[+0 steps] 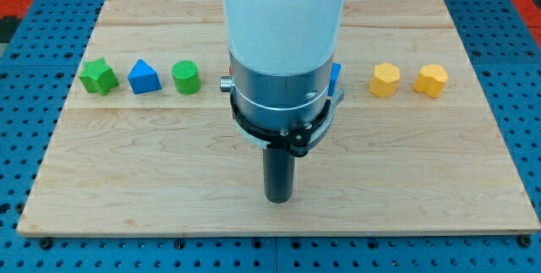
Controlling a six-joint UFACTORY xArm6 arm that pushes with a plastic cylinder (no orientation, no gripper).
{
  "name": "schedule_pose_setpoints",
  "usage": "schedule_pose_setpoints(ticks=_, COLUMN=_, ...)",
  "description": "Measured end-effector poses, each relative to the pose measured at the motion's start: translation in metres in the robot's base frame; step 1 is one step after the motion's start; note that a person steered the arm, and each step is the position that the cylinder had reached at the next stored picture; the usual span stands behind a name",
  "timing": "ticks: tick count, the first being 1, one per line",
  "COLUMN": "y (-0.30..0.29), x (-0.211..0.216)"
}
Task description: Point your arm at blue cube
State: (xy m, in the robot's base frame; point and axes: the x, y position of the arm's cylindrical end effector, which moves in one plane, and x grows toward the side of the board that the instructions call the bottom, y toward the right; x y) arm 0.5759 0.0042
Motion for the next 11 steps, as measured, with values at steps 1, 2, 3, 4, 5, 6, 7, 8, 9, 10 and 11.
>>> schedule_pose_setpoints(ticks=1, y=-0.001, x=0.000)
schedule_pose_setpoints(ticks=2, y=-0.002, x=-0.005)
schedule_pose_setpoints(ticks=3, y=-0.002, x=-0.001)
schedule_pose_setpoints(ticks=4, y=-0.002, x=0.005)
schedule_pose_setpoints(ticks=5, y=0.009, x=0.007)
schedule_pose_setpoints(ticks=6, y=0.014, x=0.007)
schedule_pose_setpoints(ticks=7, y=0.015, x=0.006)
schedule_pose_setpoints(ticks=8, y=0.021, x=0.006)
schedule_pose_setpoints(ticks=9, y=0.024, x=0.006)
schedule_pose_setpoints(ticks=10, y=0.025, x=-0.012)
schedule_pose_setpoints(ticks=11, y=0.027, x=-0.044)
